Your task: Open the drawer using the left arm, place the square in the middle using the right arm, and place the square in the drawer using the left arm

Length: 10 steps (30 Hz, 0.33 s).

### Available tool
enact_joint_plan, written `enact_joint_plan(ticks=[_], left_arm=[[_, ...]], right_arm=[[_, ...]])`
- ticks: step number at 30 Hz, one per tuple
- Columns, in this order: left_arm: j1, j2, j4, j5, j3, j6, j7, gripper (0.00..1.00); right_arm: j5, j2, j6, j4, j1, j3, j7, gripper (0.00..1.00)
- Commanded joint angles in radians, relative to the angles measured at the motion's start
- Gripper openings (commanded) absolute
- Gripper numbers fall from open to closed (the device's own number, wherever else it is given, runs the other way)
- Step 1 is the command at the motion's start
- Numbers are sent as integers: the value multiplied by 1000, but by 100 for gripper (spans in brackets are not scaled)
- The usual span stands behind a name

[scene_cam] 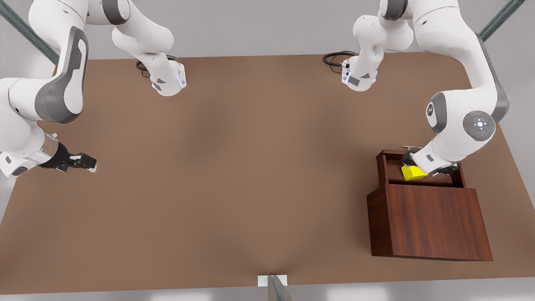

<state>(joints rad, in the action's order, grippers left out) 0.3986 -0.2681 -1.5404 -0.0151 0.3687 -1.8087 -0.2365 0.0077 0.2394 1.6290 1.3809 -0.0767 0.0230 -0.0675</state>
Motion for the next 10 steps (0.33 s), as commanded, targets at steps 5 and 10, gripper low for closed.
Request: enact_joint_plan(ticks=[5, 10], left_arm=[[-244, 69, 77, 49, -306, 17, 152, 100], [-293, 79, 83, 76, -366, 19, 158, 100]], right_arm=[[0, 0, 0, 0, 0, 0, 1, 100], [0, 3, 2, -6, 0, 0, 2, 100]])
